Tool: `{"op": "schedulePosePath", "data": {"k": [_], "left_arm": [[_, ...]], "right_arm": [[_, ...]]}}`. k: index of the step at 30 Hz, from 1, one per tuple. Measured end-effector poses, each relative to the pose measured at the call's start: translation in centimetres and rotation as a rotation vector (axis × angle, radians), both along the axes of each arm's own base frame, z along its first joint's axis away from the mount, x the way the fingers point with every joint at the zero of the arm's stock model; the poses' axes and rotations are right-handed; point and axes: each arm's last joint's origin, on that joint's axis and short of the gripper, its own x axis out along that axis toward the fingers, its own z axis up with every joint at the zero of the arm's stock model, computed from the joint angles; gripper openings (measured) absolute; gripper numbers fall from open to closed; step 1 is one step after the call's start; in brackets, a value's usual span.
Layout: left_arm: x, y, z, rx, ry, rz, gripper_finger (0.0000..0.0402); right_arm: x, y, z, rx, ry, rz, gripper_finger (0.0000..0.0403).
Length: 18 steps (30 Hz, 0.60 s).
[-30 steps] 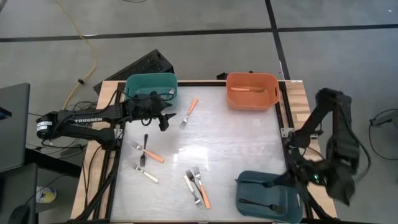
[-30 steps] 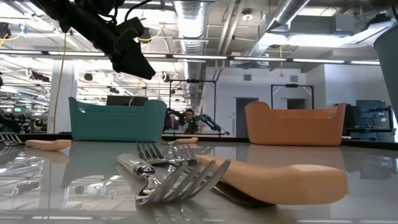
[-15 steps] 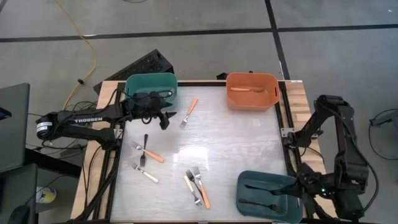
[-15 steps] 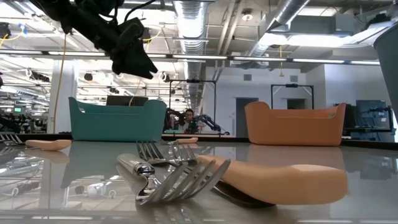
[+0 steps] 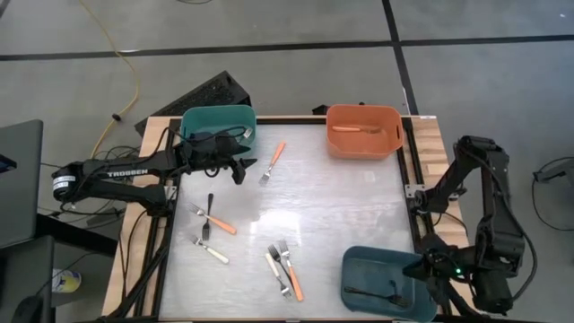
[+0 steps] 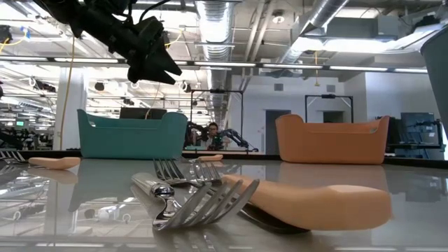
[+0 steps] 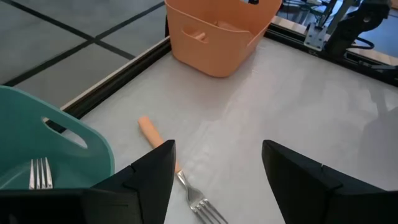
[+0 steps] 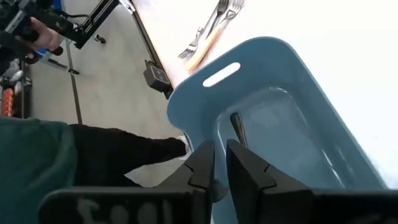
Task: Sort silverware by color (type)
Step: Put the black fork into the blue bin
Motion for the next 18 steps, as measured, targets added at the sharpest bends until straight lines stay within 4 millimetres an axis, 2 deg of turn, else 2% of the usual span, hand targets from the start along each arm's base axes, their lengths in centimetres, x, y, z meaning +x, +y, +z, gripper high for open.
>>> {"op": "schedulePosePath", "data": {"k": [11, 18], "left_arm": [[0.0, 0.0, 0.0, -0.003, 0.003, -0.006, 0.0224], [-0.2, -0.1, -0.5, -0.010, 0.061, -0.030, 0.0224]], "right_arm": [[1.4, -3.6, 1.8, 0.010, -0.010, -0.056, 0.0132], [2.7, -5.2, 3.0, -0.023, -0.067, -0.029, 0.0143]]}}
